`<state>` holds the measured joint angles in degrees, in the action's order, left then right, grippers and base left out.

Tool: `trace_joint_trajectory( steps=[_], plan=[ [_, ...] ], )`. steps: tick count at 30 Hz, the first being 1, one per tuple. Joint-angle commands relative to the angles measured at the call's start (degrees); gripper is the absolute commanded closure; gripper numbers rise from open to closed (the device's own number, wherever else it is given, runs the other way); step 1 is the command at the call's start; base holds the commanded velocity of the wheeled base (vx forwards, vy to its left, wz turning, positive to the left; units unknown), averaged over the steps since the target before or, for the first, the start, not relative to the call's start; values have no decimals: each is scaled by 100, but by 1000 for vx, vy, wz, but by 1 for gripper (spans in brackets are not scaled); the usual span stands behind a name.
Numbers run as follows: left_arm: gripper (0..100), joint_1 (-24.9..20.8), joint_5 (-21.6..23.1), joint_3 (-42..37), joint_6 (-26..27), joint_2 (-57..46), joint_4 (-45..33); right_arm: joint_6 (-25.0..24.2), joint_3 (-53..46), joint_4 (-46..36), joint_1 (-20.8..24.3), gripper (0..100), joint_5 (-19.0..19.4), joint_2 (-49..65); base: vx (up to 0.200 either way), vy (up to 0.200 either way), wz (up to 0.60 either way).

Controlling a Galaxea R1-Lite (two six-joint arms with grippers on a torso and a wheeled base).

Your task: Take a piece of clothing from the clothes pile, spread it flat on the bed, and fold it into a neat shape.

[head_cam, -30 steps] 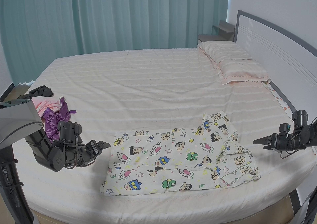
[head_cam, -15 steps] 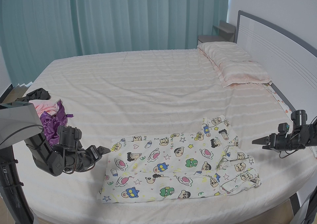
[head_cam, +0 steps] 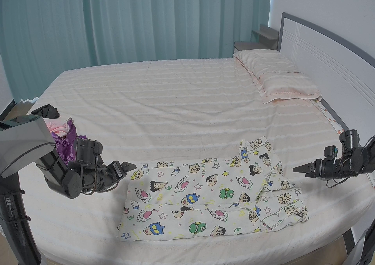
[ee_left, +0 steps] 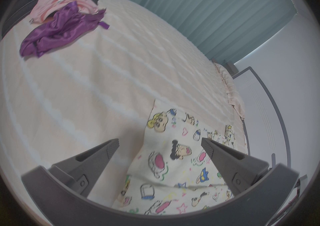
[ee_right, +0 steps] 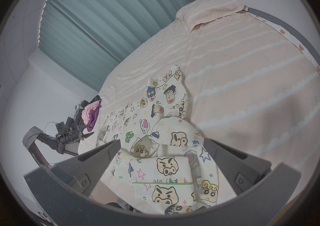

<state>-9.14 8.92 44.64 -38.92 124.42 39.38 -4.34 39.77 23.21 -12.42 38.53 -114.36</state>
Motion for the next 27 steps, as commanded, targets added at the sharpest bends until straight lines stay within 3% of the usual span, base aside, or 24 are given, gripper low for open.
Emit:
trace_joint_trajectory(
  steps=[1,3,6,9,14,27],
  plan=[
    [0,9,4,1600,359,768,-993,-5,-4,-1,196,0,-101,-7,0,0,0],
    [0,27,31,1855,412,918,-1178,-5,-4,-1,223,0,-153,-7,0,0,0],
    [0,62,66,1987,1273,1340,-1292,-5,-4,-1,275,0,-180,-25,0,0,0],
    [0,71,110,2005,1642,1524,-1283,-5,-4,-1,275,0,-180,-60,0,0,0],
    [0,44,488,2057,1678,1612,-1266,3,-4,-1,363,0,-180,-139,0,0,0],
    [0,27,514,2312,1625,1594,-1116,3,-13,8,425,0,-180,-157,0,0,0]
  ],
)
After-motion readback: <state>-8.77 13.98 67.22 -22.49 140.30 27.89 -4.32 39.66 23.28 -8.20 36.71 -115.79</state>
